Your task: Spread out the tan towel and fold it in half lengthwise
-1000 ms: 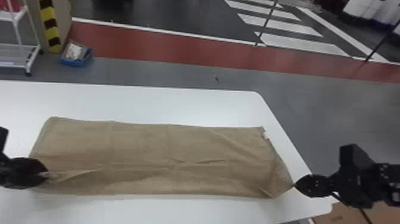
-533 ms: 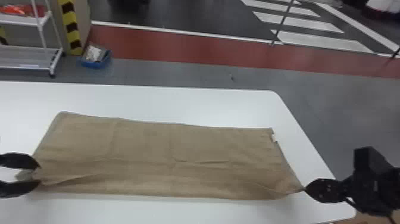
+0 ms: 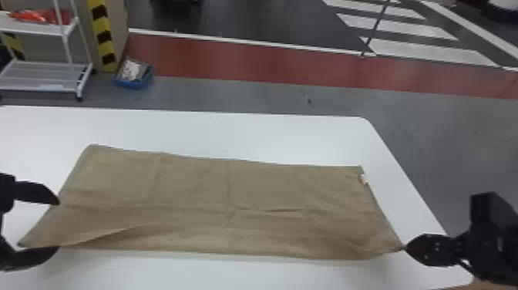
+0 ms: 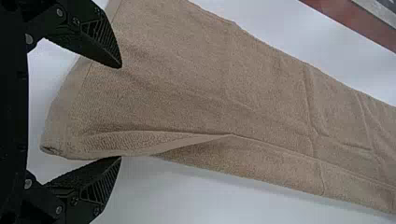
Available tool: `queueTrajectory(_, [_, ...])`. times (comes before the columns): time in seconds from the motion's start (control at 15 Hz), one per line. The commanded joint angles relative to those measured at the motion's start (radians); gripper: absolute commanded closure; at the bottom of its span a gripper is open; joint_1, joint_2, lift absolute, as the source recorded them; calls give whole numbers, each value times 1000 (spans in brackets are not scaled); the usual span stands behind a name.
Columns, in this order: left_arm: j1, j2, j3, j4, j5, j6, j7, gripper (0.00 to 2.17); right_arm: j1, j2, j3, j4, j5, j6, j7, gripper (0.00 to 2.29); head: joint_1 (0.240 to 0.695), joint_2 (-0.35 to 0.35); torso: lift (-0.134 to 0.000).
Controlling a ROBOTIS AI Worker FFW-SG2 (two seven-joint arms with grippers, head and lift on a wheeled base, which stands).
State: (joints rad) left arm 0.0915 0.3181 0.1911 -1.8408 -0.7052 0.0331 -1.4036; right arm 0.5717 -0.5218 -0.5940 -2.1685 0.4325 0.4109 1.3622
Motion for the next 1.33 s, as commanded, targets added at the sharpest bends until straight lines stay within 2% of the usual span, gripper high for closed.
queueTrajectory(0.0, [-1, 10, 2, 0, -5, 0, -23, 265, 2, 0, -3, -1, 0, 3, 5, 1420, 695, -247, -120])
queueTrajectory(0.07, [1, 13, 2, -2, -8, 0, -40, 272, 2, 0, -3, -1, 0, 3, 5, 1420, 695, -246, -120])
queueTrajectory(0.13, [7, 18, 4, -2, -10, -3, -49, 367, 0, -1, -4, -1, 0, 3, 5, 1420, 695, -245, -120])
queueTrajectory(0.27, [8, 24, 5, 0, -10, -3, -69, 751, 0, -1, -4, -1, 0, 6, 5, 1423, 695, -244, -120])
queueTrajectory(0.4, [7, 27, 5, 5, -14, -3, -83, 1285, 0, -1, -4, -1, 0, 6, 5, 1420, 695, -243, -120])
queueTrajectory(0.47, [2, 30, 4, 6, -17, -3, -97, 1355, -1, -1, -4, -1, -1, 6, 5, 1420, 695, -242, -120])
queueTrajectory(0.73, [-13, 42, 25, -2, -11, 0, -147, 1382, -10, -4, -47, 4, -29, 6, 5, 1420, 695, -238, -120])
queueTrajectory(0.8, [-18, 45, 36, -3, -7, 0, -169, 1629, -18, -4, -66, 7, -40, 9, 5, 1420, 695, -238, -120])
queueTrajectory(0.87, [-19, 49, 42, -11, -5, 0, -170, 1676, -29, -7, -81, 18, -52, 9, 5, 1420, 695, -239, -120])
queueTrajectory(1.07, [-46, 58, 45, -21, 7, -3, -176, 1676, -92, -14, -96, 72, -89, 43, -17, 1420, 695, -248, -120])
queueTrajectory(1.27, [-118, 56, 22, -26, 10, 6, -176, 1676, -174, -26, -63, 131, -95, 116, -37, 1423, 695, -262, -120])
